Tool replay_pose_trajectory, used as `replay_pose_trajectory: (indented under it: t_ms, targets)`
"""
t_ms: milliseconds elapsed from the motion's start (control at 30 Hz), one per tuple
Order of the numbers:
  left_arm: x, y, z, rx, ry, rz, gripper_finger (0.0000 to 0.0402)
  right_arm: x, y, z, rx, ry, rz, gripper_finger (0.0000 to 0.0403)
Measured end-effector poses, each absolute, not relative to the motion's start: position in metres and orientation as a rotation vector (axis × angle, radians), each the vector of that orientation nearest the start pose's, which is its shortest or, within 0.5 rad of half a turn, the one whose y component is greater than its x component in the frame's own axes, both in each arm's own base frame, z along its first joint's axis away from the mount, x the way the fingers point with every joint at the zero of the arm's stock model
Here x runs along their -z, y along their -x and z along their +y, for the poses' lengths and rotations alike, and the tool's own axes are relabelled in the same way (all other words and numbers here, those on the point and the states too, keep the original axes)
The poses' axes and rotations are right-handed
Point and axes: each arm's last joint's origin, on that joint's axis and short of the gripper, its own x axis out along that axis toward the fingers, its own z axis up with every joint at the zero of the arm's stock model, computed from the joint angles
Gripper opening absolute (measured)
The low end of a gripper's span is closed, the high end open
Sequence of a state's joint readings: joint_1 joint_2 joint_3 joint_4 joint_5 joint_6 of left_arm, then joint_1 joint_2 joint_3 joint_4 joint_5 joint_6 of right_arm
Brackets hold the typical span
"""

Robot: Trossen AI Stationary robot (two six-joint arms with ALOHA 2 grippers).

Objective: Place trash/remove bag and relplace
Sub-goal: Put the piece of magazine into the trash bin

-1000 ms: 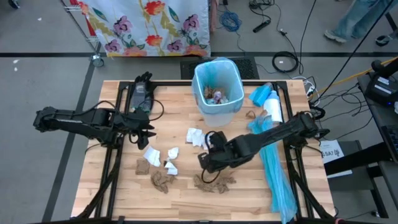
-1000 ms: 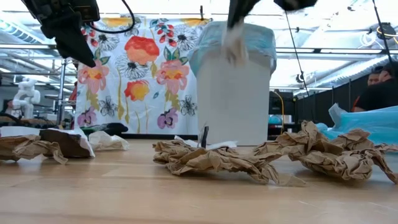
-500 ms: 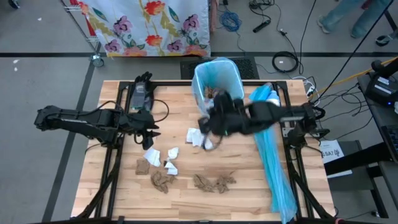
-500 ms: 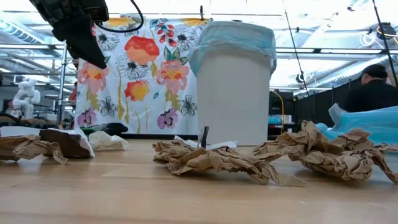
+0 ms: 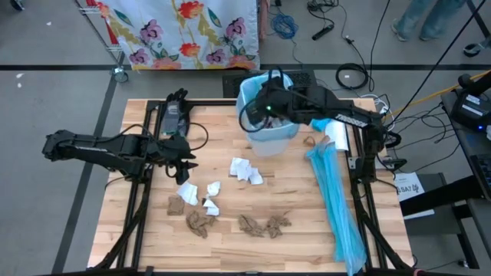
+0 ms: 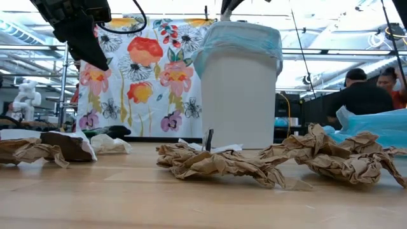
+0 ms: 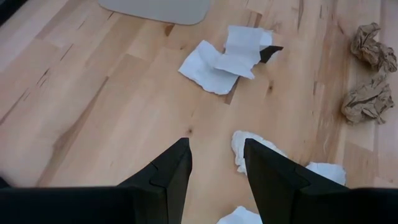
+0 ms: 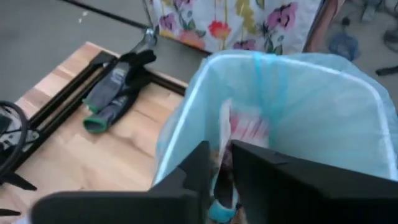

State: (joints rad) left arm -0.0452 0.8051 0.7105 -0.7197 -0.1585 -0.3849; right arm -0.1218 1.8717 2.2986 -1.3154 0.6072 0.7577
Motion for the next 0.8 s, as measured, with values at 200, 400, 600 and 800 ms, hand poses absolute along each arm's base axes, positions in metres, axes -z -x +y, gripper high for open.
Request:
replay_pose_trajectory:
  t_ms: [200,400,600,800]
  targets:
    - [-0.260,-0.153,-0.002,-0.261,0.280,0.778,0.0152,-0.439,-0.342,-0.072,0.962,-0.493,0.633,0.0133]
    - [-0.260,-0.153,-0.002,-0.263,0.277,0.778,0.0152,-0.452,-0.313,-0.052,0.904,-0.593,0.705,0.0158]
    - [-0.260,-0.153,-0.002,-0.273,0.268,0.775,0.0152,-0.461,-0.303,0.002,0.781,-0.646,0.692,0.0159]
    - [-0.261,-0.153,-0.002,-0.275,0.267,0.774,0.0152,-0.439,-0.320,0.057,0.755,-0.736,0.740,0.0160]
